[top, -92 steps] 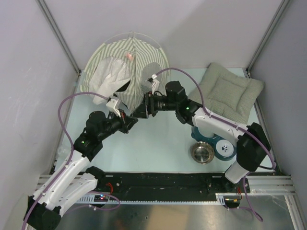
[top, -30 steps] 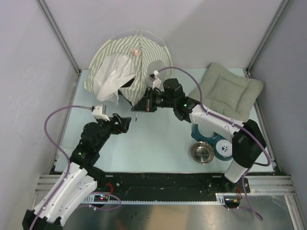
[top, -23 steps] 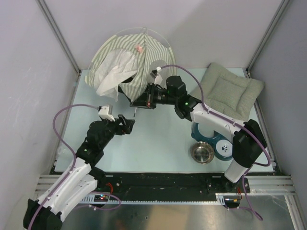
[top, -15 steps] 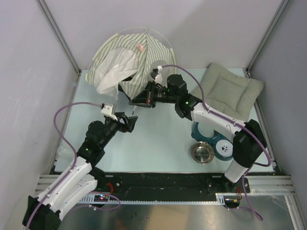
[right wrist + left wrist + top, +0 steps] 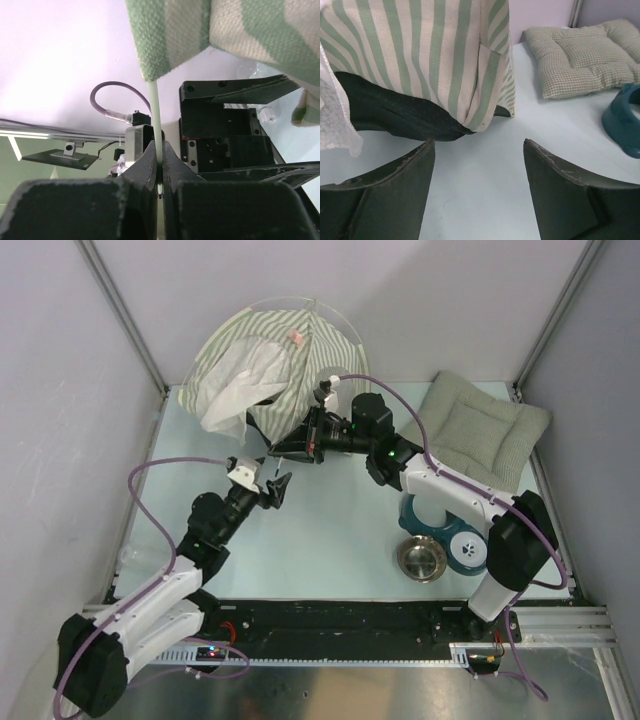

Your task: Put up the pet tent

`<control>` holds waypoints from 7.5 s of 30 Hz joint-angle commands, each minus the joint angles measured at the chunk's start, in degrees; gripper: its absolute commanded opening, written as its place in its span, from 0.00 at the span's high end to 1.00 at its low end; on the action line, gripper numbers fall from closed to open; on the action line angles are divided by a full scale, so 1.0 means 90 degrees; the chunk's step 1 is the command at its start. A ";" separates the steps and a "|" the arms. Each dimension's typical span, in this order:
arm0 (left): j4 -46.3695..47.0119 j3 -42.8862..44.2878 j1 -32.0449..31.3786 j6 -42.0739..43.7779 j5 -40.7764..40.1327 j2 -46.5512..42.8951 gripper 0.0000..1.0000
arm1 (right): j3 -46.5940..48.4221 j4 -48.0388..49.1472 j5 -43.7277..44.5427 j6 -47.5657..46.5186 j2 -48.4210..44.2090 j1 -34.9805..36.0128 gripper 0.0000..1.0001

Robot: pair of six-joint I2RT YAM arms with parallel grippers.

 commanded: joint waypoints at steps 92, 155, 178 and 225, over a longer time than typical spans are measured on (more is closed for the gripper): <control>-0.2230 -0.0266 -0.0916 0.0951 -0.0367 -0.2003 1.00 | 0.0527 0.0513 0.2480 -0.1528 0.0692 -0.0515 1.00; -0.3237 0.0464 -0.0977 -0.0110 -0.0654 -0.1915 1.00 | -0.0013 -0.0477 0.3255 -0.3794 0.0355 0.0458 1.00; -0.3322 0.0564 -0.0979 -0.0190 -0.0658 -0.1868 1.00 | 0.0013 -0.0647 0.3507 -0.3913 0.0318 0.0752 1.00; -0.1747 -0.0384 -0.1084 -0.2512 -0.0691 0.0084 0.83 | -0.0886 -0.3367 0.5070 -0.4817 -0.1868 0.0146 0.23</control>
